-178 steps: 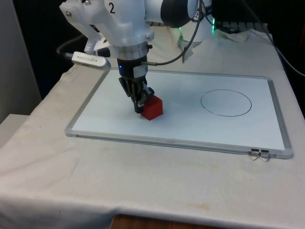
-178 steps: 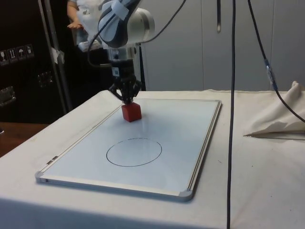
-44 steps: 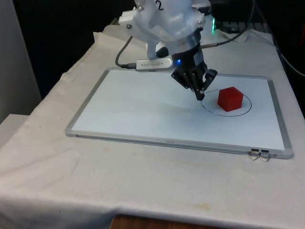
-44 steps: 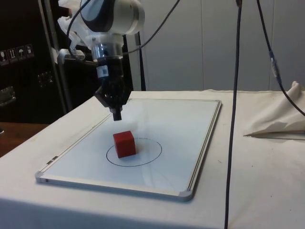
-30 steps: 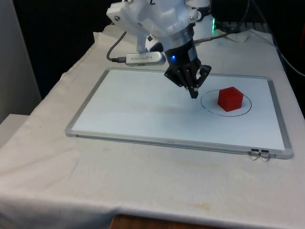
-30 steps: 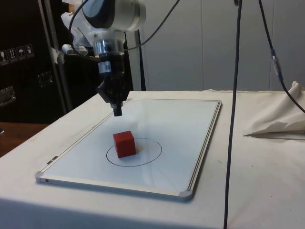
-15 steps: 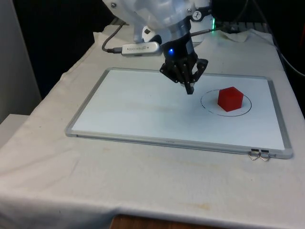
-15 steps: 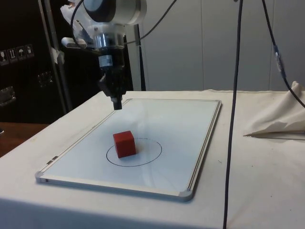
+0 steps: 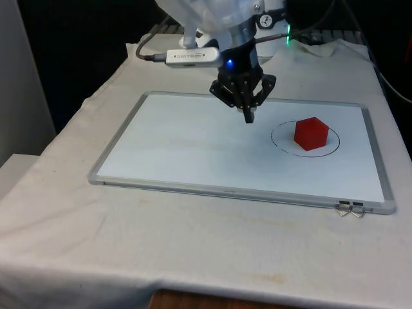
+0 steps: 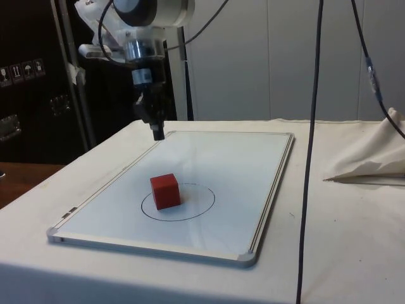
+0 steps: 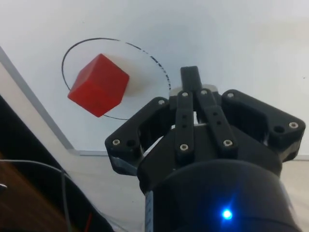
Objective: Push the cube into the marked area.
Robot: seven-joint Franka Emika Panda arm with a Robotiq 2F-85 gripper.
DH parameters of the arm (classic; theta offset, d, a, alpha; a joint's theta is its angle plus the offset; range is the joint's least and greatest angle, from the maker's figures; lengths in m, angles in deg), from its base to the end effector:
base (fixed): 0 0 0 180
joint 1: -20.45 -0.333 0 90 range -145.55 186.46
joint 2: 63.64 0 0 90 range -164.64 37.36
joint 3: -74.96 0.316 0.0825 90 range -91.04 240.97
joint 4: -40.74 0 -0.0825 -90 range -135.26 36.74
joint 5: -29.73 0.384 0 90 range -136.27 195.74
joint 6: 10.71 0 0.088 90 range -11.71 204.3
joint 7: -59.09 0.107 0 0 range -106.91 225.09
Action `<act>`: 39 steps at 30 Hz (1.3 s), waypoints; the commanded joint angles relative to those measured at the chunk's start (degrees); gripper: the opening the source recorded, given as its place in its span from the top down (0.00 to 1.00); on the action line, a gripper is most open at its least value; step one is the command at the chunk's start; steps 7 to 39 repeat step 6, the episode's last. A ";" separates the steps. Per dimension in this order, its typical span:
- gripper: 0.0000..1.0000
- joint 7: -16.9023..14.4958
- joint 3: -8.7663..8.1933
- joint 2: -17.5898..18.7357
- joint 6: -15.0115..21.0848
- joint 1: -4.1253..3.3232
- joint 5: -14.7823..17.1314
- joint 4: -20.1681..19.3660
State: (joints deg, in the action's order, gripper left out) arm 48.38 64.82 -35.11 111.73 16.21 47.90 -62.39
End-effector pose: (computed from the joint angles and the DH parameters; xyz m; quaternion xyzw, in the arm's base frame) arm 0.6352 -0.0445 0.2628 -0.9927 0.0458 0.0601 0.0937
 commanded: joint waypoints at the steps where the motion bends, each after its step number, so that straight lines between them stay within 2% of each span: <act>1: 1.00 0.06 -0.17 -0.17 0.06 -0.29 -0.97 -0.06; 4: 1.00 0.97 -0.17 -0.17 0.11 -0.69 -2.29 0.23; 6: 1.00 0.69 0.11 -0.06 0.06 -0.40 -1.95 0.34; 39: 1.00 0.69 0.11 -0.06 0.06 -0.40 -1.95 0.34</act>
